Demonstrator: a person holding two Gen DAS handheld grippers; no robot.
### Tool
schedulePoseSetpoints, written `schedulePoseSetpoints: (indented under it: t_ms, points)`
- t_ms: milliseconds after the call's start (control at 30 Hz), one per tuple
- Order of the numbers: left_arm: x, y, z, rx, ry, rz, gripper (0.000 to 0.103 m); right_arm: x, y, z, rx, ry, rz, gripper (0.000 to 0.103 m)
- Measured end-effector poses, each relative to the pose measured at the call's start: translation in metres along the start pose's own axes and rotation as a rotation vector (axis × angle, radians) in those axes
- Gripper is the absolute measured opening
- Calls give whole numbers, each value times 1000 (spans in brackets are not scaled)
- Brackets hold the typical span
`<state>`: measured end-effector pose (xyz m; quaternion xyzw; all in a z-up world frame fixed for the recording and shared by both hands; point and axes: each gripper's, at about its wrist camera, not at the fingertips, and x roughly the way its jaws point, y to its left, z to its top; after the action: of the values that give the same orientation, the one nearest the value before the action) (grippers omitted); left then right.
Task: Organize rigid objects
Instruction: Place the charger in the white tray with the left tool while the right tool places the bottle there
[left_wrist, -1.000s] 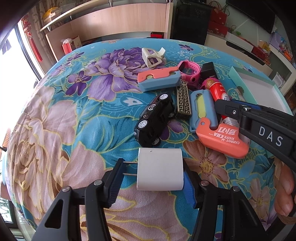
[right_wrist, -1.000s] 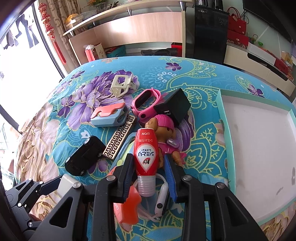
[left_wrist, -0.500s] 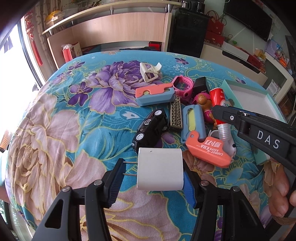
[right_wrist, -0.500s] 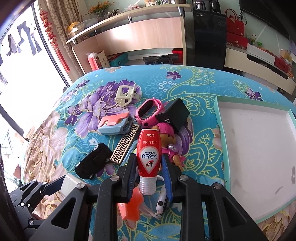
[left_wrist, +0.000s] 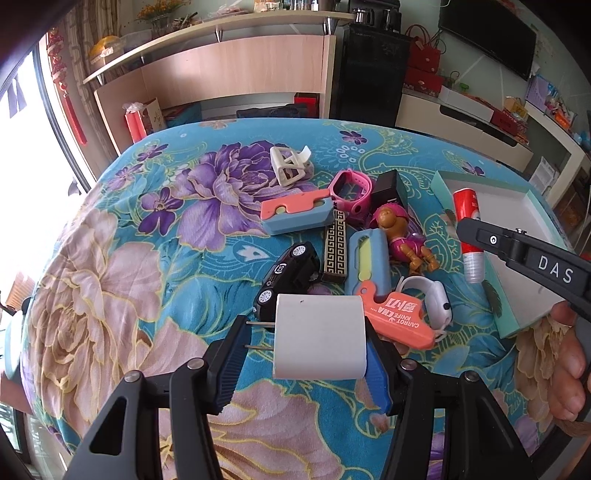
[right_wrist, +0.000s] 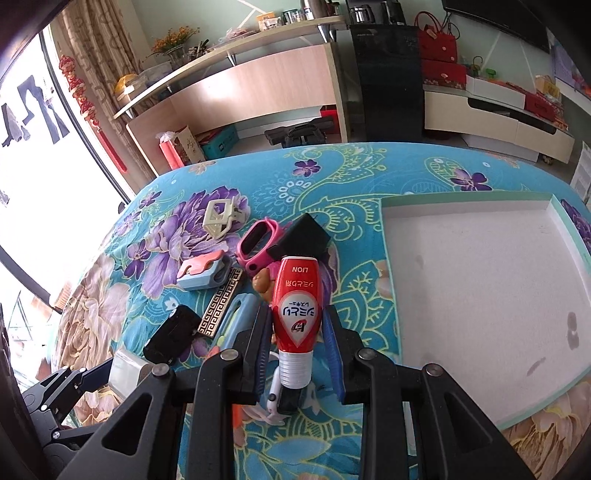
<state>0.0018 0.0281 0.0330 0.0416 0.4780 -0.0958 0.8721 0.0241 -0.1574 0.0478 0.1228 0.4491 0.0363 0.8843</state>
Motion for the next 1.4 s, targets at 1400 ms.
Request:
schedulePoseSetpoints:
  t_ms: [1400]
  points:
    - [41,-218,88,328,4,-82,77,-59,-191,-21,453,-93,-331,29]
